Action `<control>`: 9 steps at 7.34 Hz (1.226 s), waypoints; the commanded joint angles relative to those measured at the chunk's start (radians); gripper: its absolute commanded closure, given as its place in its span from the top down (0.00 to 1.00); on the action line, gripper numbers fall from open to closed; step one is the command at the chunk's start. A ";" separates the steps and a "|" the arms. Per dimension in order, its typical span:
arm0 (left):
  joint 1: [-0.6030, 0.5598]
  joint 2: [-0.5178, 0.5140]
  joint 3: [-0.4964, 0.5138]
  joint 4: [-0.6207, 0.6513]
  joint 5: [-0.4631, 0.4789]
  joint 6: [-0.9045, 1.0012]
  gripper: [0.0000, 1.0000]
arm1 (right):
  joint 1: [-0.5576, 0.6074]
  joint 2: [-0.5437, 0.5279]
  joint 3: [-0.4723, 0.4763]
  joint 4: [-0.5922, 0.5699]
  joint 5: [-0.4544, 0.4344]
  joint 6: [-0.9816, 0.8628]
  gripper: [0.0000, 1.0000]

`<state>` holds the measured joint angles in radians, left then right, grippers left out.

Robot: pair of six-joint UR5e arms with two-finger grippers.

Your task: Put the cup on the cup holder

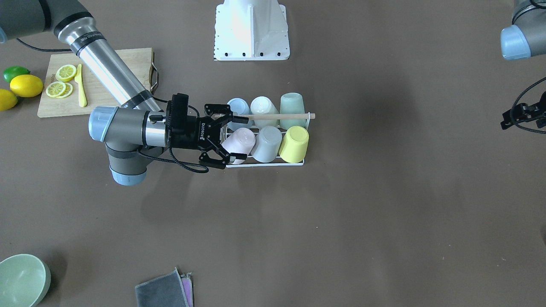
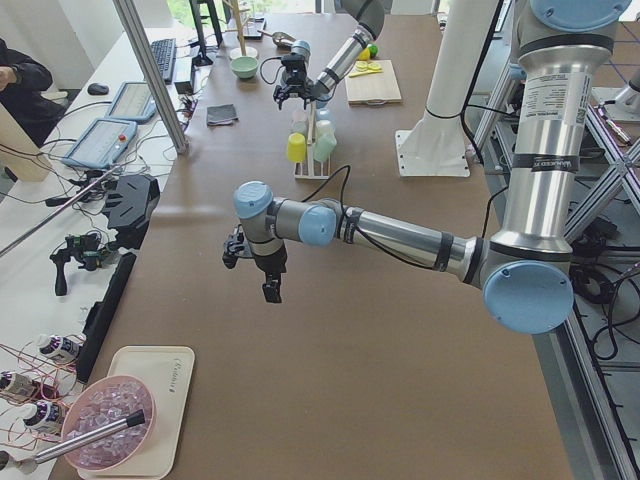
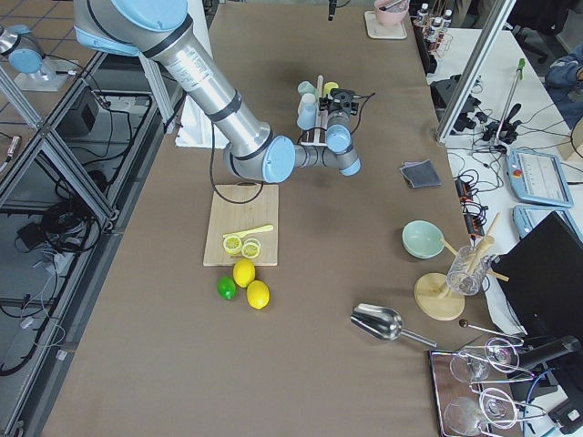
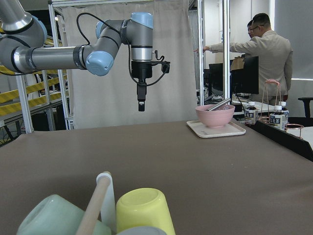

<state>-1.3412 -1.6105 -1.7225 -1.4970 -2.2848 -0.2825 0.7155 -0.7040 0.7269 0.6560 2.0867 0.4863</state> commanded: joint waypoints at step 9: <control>-0.277 0.121 0.023 -0.009 -0.041 0.098 0.98 | 0.143 -0.014 0.075 -0.163 0.064 0.003 1.00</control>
<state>-1.6171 -1.4895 -1.6973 -1.5063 -2.3251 -0.1845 0.8217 -0.7090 0.7933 0.5324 2.1252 0.4865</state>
